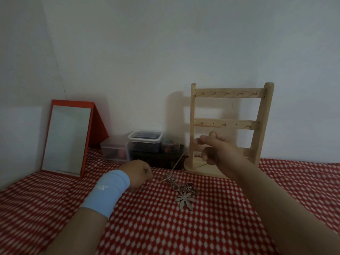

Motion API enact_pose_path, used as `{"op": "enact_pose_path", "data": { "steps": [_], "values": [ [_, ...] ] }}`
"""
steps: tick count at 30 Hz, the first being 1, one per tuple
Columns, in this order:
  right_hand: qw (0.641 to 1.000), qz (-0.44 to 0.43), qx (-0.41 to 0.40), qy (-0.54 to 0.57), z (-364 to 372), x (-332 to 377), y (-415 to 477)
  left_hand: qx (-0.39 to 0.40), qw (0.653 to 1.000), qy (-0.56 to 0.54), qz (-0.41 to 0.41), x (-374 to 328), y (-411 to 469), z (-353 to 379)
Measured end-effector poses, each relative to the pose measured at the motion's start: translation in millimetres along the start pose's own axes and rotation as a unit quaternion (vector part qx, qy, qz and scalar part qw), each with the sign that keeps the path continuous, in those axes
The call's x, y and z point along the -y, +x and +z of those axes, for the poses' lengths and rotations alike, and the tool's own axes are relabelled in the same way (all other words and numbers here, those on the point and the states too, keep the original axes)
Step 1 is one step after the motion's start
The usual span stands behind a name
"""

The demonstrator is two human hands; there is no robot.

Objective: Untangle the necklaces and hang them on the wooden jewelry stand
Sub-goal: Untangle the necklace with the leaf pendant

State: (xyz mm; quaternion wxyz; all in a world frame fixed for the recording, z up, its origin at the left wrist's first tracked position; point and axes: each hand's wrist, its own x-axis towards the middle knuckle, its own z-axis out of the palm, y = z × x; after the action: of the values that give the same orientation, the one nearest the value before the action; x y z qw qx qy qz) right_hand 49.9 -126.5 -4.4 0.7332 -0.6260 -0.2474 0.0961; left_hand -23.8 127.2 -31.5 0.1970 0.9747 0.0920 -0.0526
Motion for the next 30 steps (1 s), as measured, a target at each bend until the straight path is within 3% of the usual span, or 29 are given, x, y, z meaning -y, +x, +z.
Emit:
{"op": "enact_pose_path", "data": {
  "steps": [3,4,6,8,10,13,17,20,22,24,26,30],
  "values": [
    [0.998,-0.005,0.055,-0.03,13.5,7.4,-4.6,-0.053,0.996,0.069,0.025,0.0,-3.9,6.2],
    [0.996,-0.006,0.072,-0.046,19.0,8.4,-6.0,-0.071,0.995,0.035,0.063,-6.0,-7.4,8.8],
    [0.991,-0.012,0.104,-0.084,29.3,7.4,-5.3,-0.03,0.975,-0.161,0.153,-28.5,-16.5,13.1],
    [0.985,-0.021,0.129,-0.115,41.3,7.9,-2.8,0.014,0.92,-0.329,0.214,-51.0,-22.4,16.1],
    [0.983,-0.033,0.132,-0.126,50.0,8.6,2.6,-0.033,0.898,-0.403,0.175,-61.8,-27.1,12.0],
    [0.989,-0.019,0.116,-0.095,55.9,5.6,11.5,-0.131,0.919,-0.358,0.1,-50.7,-30.5,1.2],
    [0.989,0.024,0.113,-0.093,69.6,-4.9,16.7,-0.155,0.901,-0.403,0.046,-31.1,-34.9,-12.8],
    [0.959,0.066,0.167,-0.22,85.2,-21.9,14.0,-0.147,0.812,-0.564,0.017,-22.6,-42.6,-21.0],
    [0.906,0.084,0.249,-0.332,95.1,-34.8,8.6,-0.134,0.742,-0.656,0.024,-16.0,-47.7,-26.0],
    [0.85,0.06,0.288,-0.437,101.6,-45.8,4.0,-0.161,0.71,-0.684,0.045,-3.9,-52.3,-32.1],
    [0.829,0.028,0.274,-0.487,102.3,-53.5,2.8,-0.218,0.709,-0.669,0.056,12.5,-57.6,-39.3],
    [0.827,0.037,0.23,-0.511,102.9,-52.9,2.0,-0.327,0.781,-0.532,-0.016,51.9,-57.5,-39.2]
  ]
}}
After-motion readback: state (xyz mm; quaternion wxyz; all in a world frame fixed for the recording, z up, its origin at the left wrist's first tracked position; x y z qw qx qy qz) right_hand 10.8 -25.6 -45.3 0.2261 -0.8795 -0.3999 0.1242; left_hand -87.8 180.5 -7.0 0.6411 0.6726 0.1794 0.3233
